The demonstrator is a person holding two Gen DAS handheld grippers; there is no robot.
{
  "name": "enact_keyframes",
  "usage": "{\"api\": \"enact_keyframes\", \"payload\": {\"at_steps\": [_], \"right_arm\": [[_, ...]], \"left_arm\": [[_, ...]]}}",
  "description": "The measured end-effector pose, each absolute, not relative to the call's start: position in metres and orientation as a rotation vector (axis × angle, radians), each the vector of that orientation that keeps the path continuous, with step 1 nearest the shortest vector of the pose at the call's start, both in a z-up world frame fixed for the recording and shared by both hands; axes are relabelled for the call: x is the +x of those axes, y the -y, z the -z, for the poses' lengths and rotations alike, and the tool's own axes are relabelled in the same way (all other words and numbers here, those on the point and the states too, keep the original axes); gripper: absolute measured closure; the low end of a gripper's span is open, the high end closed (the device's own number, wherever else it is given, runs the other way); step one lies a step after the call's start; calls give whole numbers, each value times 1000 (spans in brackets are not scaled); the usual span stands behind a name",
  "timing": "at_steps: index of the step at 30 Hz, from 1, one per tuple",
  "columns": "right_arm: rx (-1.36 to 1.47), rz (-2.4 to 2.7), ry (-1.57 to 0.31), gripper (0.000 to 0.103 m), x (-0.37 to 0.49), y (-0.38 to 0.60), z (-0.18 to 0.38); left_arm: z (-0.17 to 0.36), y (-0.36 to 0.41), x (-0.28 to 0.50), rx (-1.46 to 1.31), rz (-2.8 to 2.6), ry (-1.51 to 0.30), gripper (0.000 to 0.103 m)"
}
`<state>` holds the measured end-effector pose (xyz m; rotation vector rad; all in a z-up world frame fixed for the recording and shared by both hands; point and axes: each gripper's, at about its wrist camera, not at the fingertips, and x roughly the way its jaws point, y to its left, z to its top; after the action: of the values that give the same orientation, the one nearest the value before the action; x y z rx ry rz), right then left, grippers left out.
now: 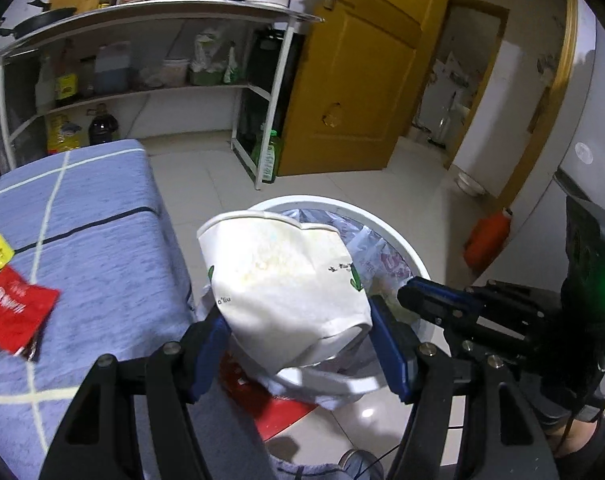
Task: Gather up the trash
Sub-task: 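Carry the paper cup and beige wrapper over the bin and release both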
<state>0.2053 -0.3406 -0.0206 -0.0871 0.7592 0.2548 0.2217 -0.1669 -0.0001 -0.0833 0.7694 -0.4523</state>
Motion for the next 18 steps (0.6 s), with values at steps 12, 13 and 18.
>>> {"api": "enact_keyframes", "payload": {"at_steps": [12, 13, 18], "right_arm": [[-35, -189, -788, 97, 216, 359, 28], [-36, -189, -789, 97, 215, 359, 28], [-44, -198, -787, 97, 213, 354, 25]], "left_arm": [[25, 191, 256, -82, 479, -855, 30], [26, 191, 255, -85, 480, -857, 29], [23, 184, 250, -100, 475, -851, 29]]}}
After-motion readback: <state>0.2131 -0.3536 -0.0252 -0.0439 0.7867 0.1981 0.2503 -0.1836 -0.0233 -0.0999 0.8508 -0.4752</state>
